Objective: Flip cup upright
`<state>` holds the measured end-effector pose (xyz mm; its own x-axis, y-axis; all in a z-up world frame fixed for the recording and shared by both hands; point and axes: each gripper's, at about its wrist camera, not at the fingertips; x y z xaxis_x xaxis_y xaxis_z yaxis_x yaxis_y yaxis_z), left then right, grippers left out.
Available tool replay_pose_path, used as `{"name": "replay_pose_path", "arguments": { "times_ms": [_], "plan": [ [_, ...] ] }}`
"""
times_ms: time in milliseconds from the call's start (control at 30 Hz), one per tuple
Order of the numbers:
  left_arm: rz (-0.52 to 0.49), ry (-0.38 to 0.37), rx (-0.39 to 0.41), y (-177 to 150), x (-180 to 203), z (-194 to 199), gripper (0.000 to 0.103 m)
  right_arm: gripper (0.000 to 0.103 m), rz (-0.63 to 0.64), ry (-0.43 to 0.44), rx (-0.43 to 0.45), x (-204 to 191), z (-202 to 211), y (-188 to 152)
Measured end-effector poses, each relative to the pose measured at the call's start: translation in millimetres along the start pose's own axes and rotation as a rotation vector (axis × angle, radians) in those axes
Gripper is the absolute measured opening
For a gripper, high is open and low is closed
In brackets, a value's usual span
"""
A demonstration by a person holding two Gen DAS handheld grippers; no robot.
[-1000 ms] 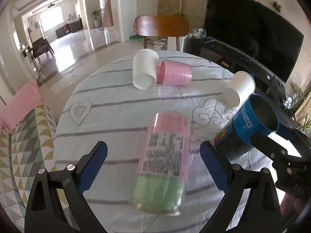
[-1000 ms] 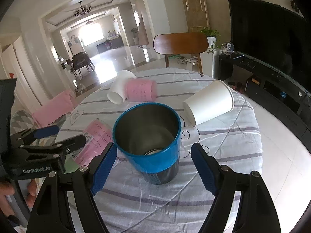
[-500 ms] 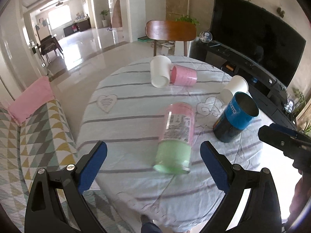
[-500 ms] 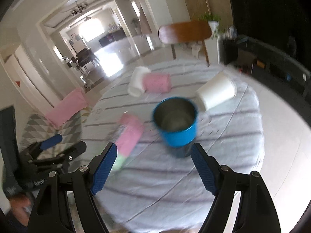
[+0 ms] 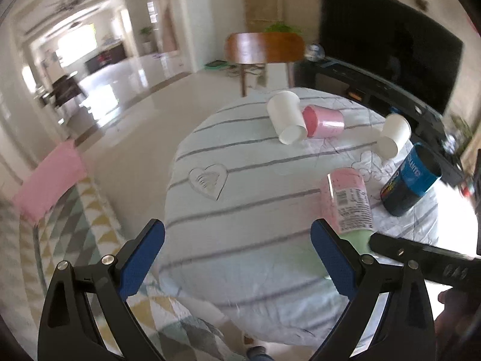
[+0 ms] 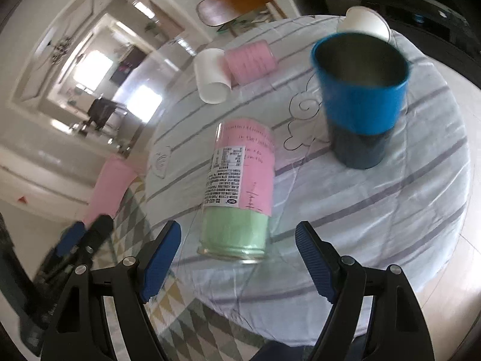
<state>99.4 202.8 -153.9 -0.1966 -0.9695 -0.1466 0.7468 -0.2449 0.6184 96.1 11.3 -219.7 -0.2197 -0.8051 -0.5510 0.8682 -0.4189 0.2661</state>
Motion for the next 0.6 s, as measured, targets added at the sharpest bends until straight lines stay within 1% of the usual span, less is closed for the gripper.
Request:
{"name": "replay_pose_path", "arguments": {
  "times_ms": [67,133,267,333,433,533,600],
  "plan": [
    [-0.037,-0.031,-0.011,6.0,-4.0,-15.7,0.099,0.08,-0.033,-0.005,0.002,-3.9,-13.7,-3.5],
    [-0.063,-0.048,-0.026,10.2,-6.7,-29.3,0.099,0.08,-0.058,-0.041,0.017,-8.0,-29.7,-9.0],
    [-0.091,-0.092,-0.058,14.9,-8.9,-48.2,0.099,0.08,-0.102,-0.073,0.021,-10.1,-51.5,-9.6],
    [-0.099,-0.114,-0.056,17.3,-9.9,-52.8,0.099,0.08,-0.107,-0.074,0.032,-9.7,-60.4,-7.6],
    [-0.11,-0.136,-0.067,22.4,-11.6,-59.9,0.099,0.079,-0.102,-0.087,0.039,-11.7,-66.3,-3.9],
    [-0.107,-0.17,-0.07,28.7,-14.2,-61.8,0.099,0.071,-0.079,-0.107,0.032,-20.2,-65.5,2.4],
    [-0.115,-0.181,-0.073,33.3,-14.8,-62.0,0.099,0.071,-0.065,-0.127,0.024,-25.9,-62.4,6.8]
  ]
}}
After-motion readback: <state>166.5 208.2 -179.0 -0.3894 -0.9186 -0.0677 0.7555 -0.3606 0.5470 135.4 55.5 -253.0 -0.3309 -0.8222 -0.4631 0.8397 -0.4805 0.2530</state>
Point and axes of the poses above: each gripper's, at about its wrist camera, not at the fingertips, and z roughly against the way its jaws point, x to its right, y to its top, and after that the axes turned 7 degrees about -z, right-handed
